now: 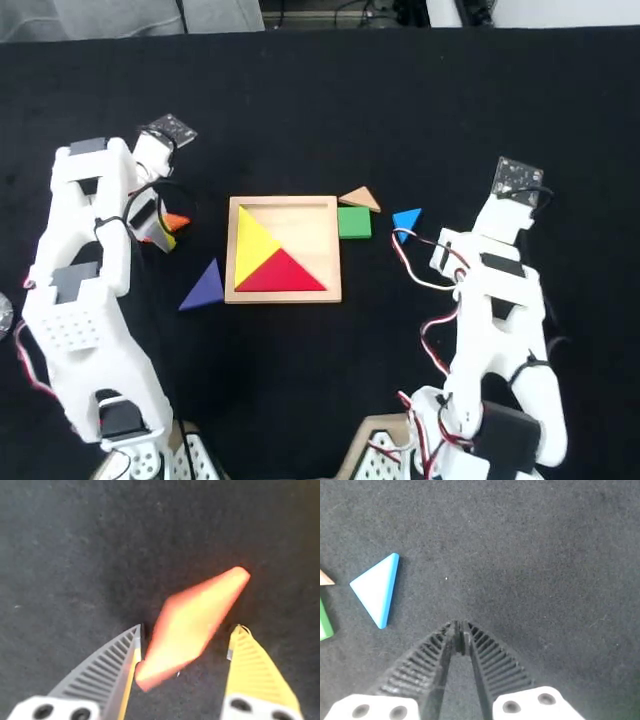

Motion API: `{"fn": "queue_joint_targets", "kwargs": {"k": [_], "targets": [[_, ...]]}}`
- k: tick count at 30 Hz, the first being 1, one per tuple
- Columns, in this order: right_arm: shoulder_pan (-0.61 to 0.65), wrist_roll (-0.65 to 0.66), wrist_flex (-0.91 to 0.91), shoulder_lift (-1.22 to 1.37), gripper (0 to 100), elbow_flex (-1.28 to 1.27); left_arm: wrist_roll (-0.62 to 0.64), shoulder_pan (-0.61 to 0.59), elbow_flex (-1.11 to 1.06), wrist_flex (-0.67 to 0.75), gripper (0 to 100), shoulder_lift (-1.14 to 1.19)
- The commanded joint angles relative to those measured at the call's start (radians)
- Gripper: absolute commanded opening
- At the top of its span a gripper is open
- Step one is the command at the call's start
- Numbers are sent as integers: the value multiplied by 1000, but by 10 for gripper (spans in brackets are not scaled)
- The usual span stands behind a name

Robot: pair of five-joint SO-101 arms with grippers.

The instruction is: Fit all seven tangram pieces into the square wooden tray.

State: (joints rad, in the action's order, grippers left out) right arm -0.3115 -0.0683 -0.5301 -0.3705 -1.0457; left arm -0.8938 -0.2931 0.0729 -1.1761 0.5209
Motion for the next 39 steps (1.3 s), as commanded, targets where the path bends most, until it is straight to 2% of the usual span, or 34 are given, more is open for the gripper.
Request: {"fn": "queue_joint_targets", "kwargs": {"k": [1, 8, 13, 17, 23, 28, 36, 39], "targets": [[21, -3, 18, -36, 15, 61, 2, 8, 45, -15, 274, 3], [21, -3, 18, -36, 15, 61, 3, 16, 45, -26, 274, -5], [21, -3, 18, -38, 15, 61, 5, -4, 194, -178, 274, -97], [21, -3, 18, -38, 15, 61, 3, -10, 216, -135, 274, -115], [21, -3, 18, -36, 15, 61, -3, -7, 231, -60, 274, 21], [21, -3, 18, -36, 15, 61, 2, -15, 303, -72, 274, 110], [21, -3, 18, -36, 15, 61, 2, -18, 306, -72, 274, 127], [21, -3, 18, -36, 15, 61, 3, -10, 354, -173, 274, 98]]}}
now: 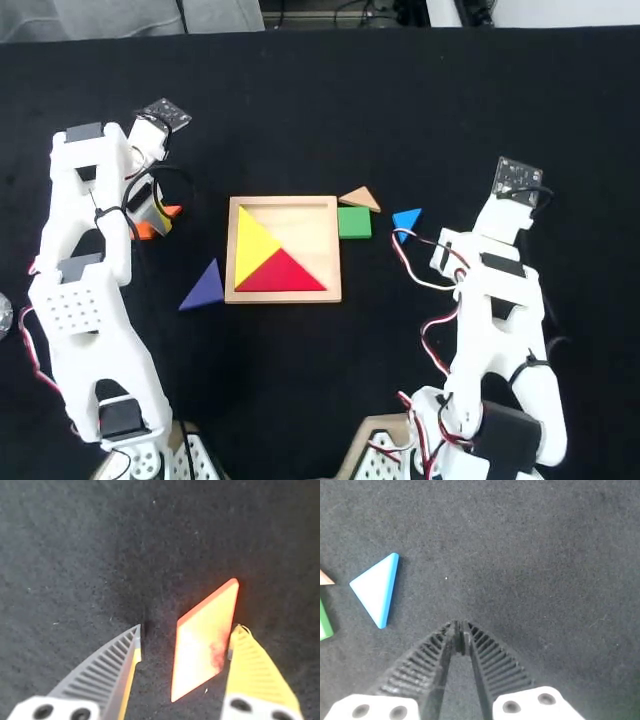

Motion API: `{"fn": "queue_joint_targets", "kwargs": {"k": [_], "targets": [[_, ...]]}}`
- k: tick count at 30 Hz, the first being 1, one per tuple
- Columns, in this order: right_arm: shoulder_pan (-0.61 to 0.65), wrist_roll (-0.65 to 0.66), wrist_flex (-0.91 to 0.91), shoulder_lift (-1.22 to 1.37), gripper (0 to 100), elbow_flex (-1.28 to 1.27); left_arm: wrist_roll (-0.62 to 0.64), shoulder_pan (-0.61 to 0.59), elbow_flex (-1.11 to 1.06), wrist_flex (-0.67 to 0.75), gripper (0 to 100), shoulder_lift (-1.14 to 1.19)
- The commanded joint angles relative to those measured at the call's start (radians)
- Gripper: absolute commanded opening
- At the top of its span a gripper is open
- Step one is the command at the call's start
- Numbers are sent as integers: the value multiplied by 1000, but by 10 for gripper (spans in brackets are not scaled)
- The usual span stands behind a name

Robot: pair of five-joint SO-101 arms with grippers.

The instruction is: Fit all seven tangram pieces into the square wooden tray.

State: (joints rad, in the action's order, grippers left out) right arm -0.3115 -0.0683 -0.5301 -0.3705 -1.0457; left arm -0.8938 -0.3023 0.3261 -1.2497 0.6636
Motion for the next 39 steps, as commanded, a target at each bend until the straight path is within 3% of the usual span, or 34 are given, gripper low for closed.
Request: {"fn": "queue_joint_targets", "kwargs": {"k": [1, 4, 12, 39], "targets": [[21, -3, 18, -36, 15, 61, 3, -1, 142, -155, 274, -71], [21, -3, 18, -36, 15, 61, 5, -12, 222, -219, 274, -127], [23, -3, 18, -38, 15, 61, 29, -45, 147, -72, 274, -54], [23, -3, 18, -42, 15, 59, 31, 56, 97, -91, 274, 35]]}}
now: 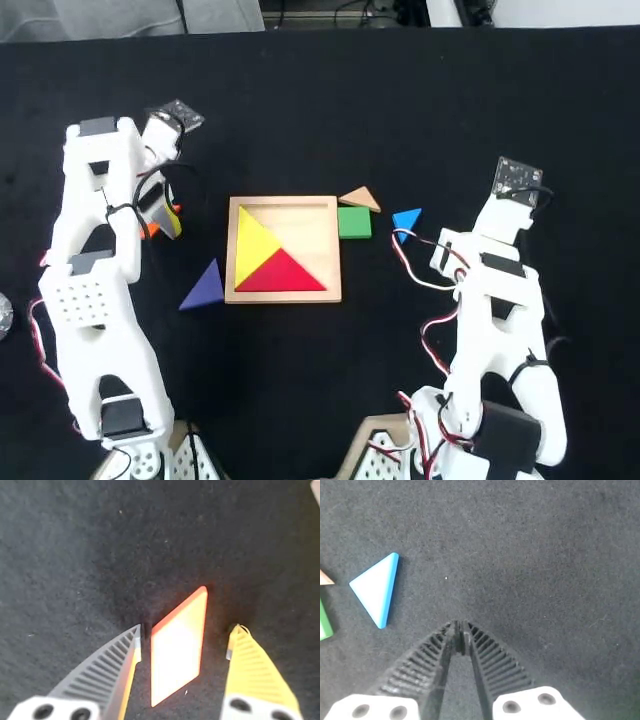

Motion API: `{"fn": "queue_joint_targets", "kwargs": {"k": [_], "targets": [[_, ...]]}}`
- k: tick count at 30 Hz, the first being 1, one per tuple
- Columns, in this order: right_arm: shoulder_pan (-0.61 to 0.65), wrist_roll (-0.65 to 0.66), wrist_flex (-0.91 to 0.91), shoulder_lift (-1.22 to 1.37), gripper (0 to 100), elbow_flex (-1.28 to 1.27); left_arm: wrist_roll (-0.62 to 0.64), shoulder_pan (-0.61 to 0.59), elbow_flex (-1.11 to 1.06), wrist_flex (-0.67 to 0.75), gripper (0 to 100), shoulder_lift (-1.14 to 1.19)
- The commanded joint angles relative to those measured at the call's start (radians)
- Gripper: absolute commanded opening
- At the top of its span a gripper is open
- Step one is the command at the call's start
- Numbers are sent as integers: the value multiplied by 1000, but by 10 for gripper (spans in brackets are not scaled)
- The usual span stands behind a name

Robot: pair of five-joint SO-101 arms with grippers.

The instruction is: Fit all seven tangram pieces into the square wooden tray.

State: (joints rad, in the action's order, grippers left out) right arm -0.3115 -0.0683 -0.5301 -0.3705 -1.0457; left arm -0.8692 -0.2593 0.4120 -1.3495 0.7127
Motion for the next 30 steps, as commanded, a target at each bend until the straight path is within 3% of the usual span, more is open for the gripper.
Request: {"fn": "queue_joint_targets", "kwargs": {"k": [1, 12, 25, 27, 30], "targets": [[23, -3, 17, -42, 15, 59, 6, 13, 10, 3, 274, -14], [21, -3, 17, -42, 15, 61, 52, -53, 120, -54, 274, -91], [21, -3, 17, -41, 15, 59, 49, -48, 131, -5, 274, 95], [21, -3, 18, -41, 15, 59, 54, -47, 134, -21, 274, 89], [21, -3, 18, -39, 15, 59, 55, -47, 213, -157, 274, 20]]}}
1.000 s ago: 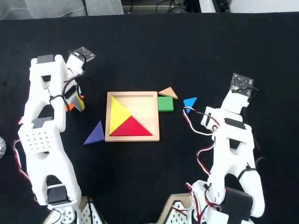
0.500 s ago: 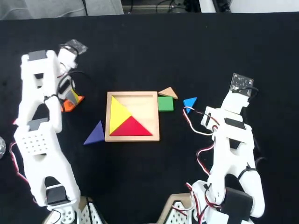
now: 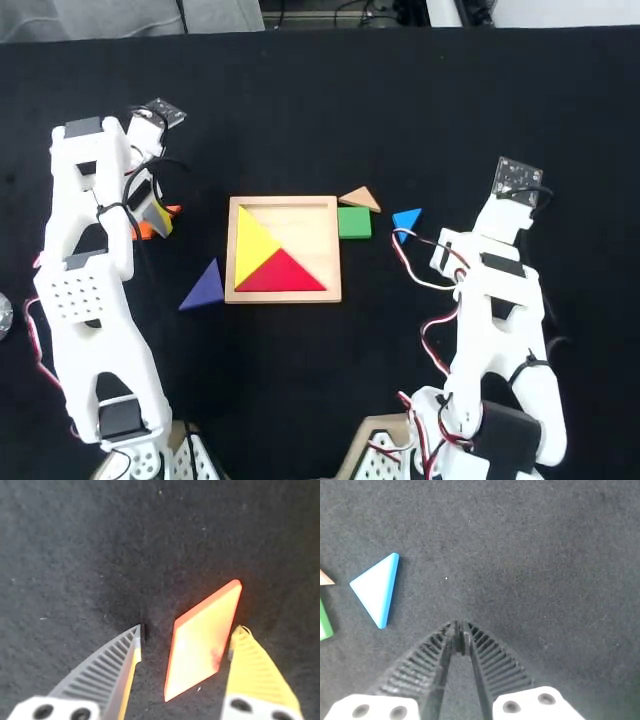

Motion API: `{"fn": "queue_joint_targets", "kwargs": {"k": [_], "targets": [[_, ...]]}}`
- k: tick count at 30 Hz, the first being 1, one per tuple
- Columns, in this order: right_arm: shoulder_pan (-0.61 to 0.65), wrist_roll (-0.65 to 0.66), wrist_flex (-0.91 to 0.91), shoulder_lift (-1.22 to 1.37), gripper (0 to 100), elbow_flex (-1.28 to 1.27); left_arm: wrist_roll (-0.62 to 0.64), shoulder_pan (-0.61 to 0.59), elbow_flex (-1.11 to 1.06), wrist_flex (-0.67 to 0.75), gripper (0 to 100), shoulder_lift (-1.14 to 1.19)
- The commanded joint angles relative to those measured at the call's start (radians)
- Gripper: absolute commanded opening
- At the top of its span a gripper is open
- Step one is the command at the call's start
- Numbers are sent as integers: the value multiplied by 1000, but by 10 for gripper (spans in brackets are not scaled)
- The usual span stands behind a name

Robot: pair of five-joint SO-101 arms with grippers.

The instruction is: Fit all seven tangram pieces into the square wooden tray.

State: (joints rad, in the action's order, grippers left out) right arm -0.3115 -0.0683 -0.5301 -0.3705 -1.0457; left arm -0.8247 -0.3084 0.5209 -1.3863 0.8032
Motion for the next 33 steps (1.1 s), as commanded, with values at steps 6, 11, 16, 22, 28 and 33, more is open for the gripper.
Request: {"fn": "queue_joint_targets", "kwargs": {"k": [6, 11, 16, 22, 28, 33], "targets": [[21, -3, 18, -39, 15, 61, 6, -22, 194, -150, 274, -144], [21, -3, 18, -39, 15, 61, 5, -39, 197, -95, 274, -38], [21, -3, 18, -36, 15, 61, 5, -28, 202, -97, 274, 64], [21, -3, 18, -36, 15, 61, 5, -12, 194, -87, 274, 91], [21, -3, 18, -38, 15, 61, 6, 16, 202, -97, 274, 115], [21, -3, 18, -39, 15, 61, 12, 10, 317, -238, 274, 11]]}}
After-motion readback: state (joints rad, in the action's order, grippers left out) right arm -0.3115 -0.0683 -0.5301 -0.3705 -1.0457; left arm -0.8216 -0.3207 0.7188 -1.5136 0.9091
